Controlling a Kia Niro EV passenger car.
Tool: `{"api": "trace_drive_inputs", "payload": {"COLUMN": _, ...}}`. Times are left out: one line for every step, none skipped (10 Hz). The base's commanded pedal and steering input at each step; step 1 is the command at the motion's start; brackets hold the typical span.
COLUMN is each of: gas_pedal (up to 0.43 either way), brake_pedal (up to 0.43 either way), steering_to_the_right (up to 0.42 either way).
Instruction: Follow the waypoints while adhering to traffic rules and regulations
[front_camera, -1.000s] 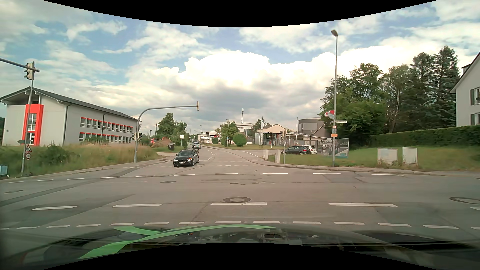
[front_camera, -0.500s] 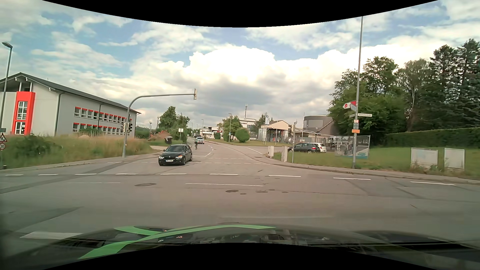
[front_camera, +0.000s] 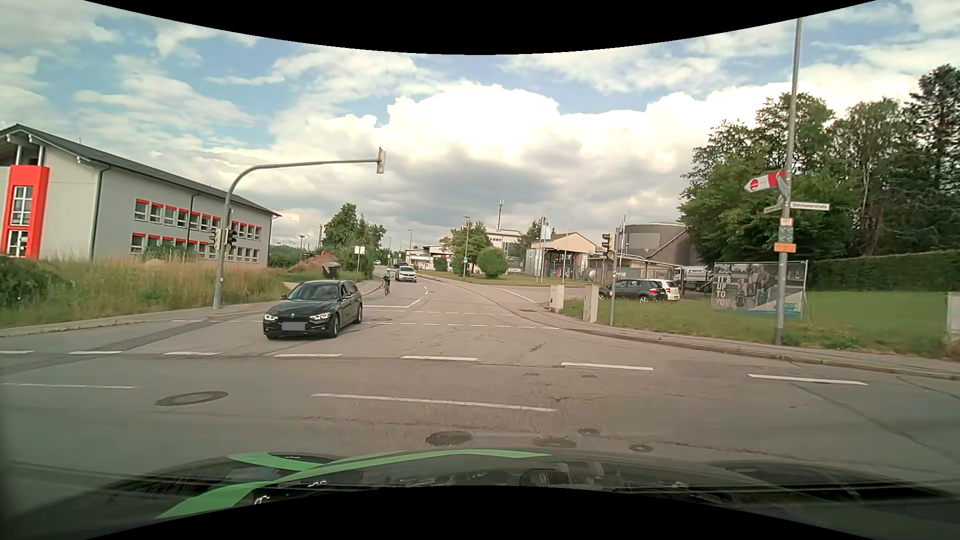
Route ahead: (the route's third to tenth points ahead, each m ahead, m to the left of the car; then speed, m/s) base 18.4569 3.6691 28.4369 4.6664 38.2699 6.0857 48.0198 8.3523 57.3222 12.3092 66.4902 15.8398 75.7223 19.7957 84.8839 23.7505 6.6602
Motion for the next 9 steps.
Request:
{"api": "trace_drive_inputs", "payload": {"gas_pedal": 0.189, "brake_pedal": 0.000, "steering_to_the_right": -0.025}}
{"api": "trace_drive_inputs", "payload": {"gas_pedal": 0.189, "brake_pedal": 0.000, "steering_to_the_right": -0.026}}
{"api": "trace_drive_inputs", "payload": {"gas_pedal": 0.189, "brake_pedal": 0.000, "steering_to_the_right": -0.026}}
{"api": "trace_drive_inputs", "payload": {"gas_pedal": 0.189, "brake_pedal": 0.000, "steering_to_the_right": -0.026}}
{"api": "trace_drive_inputs", "payload": {"gas_pedal": 0.189, "brake_pedal": 0.000, "steering_to_the_right": -0.026}}
{"api": "trace_drive_inputs", "payload": {"gas_pedal": 0.189, "brake_pedal": 0.000, "steering_to_the_right": -0.028}}
{"api": "trace_drive_inputs", "payload": {"gas_pedal": 0.189, "brake_pedal": 0.000, "steering_to_the_right": -0.028}}
{"api": "trace_drive_inputs", "payload": {"gas_pedal": 0.189, "brake_pedal": 0.000, "steering_to_the_right": -0.029}}
{"api": "trace_drive_inputs", "payload": {"gas_pedal": 0.197, "brake_pedal": 0.000, "steering_to_the_right": -0.028}}
